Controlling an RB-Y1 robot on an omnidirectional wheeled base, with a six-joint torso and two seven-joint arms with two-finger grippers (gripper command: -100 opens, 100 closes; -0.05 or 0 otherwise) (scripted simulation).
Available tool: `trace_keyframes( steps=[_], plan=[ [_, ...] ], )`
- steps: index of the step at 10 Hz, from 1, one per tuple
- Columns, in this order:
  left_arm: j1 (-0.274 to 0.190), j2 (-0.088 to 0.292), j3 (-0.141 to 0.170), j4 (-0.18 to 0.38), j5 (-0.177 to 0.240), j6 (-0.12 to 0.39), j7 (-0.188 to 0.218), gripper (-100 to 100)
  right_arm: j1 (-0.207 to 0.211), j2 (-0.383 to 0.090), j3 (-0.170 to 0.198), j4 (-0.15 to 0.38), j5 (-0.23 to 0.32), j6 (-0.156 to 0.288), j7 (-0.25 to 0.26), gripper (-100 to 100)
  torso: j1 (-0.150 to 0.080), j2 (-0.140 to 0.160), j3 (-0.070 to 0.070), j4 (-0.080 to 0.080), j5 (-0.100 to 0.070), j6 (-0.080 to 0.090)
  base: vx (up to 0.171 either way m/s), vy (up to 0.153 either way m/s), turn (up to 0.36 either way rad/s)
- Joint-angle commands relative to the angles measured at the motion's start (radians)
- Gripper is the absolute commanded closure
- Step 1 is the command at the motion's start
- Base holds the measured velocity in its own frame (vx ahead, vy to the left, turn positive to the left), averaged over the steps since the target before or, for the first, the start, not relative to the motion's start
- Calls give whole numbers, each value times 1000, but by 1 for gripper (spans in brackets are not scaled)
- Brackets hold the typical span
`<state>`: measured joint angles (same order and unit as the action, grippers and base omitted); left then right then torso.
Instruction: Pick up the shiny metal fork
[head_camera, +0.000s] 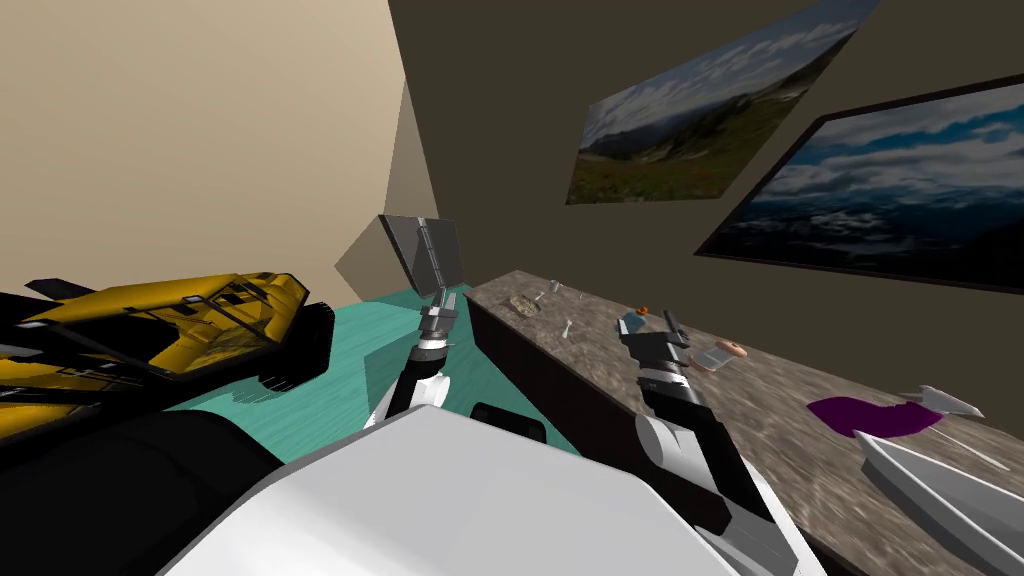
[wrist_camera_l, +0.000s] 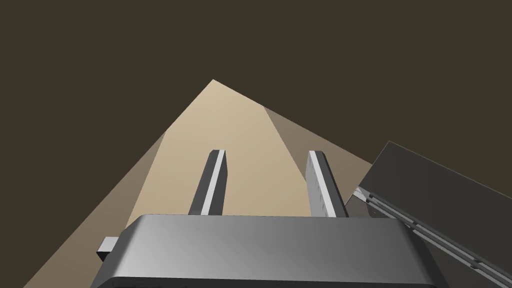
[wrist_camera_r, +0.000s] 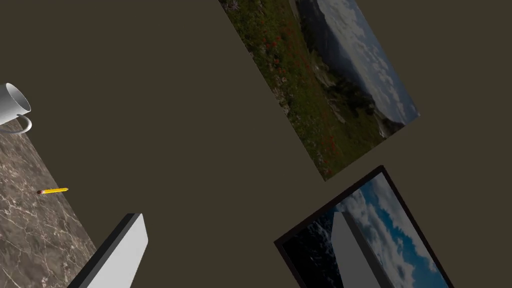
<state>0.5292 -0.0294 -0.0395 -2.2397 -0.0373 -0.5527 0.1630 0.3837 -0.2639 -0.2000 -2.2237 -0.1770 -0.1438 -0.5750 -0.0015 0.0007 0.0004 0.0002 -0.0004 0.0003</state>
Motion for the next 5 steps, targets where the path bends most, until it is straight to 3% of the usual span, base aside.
trace_keyframes(
  steps=[1,3,4,5],
  plan=[
    [0,0,0,0,0,0,0,0,-14,-23,-17,28,-30,50,-50,-100,0,0,0,0,0,0,-25,-20,183],
    [0,0,0,0,0,0,0,0,-14,-23,-17,28,-30,70,-85,-100,0,0,0,0,0,0,-15,-15,45],
    [0,0,0,0,0,0,0,0,-27,-48,-37,53,-61,116,-121,-100,0,0,0,0,0,0,-15,-8,182],
    [0,0,0,0,0,0,0,0,-27,-48,-37,53,-61,133,-151,-100,0,0,0,0,0,0,-15,-14,112]
  ],
)
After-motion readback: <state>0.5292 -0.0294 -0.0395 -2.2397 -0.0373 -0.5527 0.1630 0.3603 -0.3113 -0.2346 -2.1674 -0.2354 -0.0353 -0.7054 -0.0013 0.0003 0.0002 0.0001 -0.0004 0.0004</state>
